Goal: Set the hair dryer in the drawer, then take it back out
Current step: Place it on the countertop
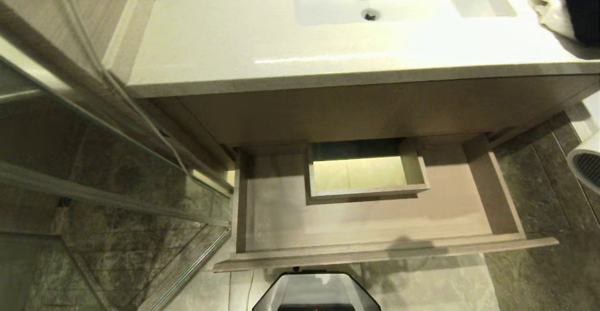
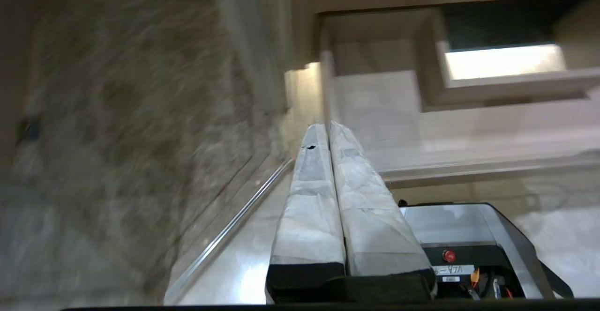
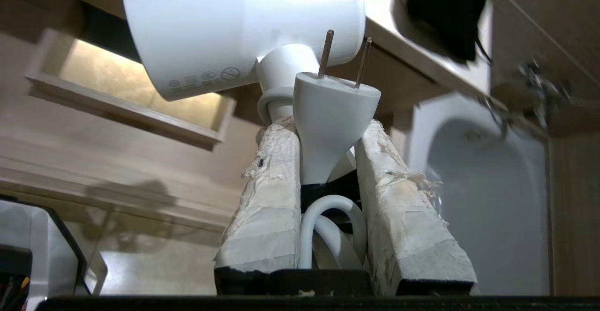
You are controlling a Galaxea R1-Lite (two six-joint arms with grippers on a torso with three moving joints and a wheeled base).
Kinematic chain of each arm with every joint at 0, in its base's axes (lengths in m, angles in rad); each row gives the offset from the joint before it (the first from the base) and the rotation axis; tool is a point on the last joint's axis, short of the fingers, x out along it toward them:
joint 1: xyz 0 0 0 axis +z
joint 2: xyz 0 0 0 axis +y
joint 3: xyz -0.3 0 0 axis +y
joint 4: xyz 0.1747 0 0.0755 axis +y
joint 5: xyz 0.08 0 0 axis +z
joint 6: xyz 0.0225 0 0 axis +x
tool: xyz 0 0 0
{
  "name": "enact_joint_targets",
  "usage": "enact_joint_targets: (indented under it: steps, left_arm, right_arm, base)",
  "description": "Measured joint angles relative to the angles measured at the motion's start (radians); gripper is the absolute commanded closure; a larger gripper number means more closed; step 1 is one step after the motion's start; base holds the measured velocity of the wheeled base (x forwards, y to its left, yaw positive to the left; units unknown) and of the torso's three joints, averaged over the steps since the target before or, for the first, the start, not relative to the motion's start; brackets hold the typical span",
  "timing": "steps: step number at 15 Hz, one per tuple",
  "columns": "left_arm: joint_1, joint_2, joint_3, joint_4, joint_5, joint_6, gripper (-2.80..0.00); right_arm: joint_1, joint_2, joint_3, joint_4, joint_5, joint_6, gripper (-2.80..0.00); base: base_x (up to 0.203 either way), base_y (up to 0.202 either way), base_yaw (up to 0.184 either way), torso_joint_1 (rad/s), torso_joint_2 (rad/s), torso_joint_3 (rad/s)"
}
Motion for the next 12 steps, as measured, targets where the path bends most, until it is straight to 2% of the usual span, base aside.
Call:
enact_joint_targets:
  steps: [2,12]
  left_arm:
    - [0.000,0.000,0.000,0.000,0.000,0.000,0.00]
    - [0.000,0.000,0.000,0.000,0.000,0.000,0.00]
  right_arm:
    - [0.001,-0.001,0.007,0.003,0.001,-0.001,0.00]
    - [0.000,0.004,0.014,0.022,0.002,-0.004,0.00]
  base:
    - [0.001,-0.002,0.118,0.001,0.00,0.001]
    - [0.000,0.000,0.000,0.016,0.00,0.021]
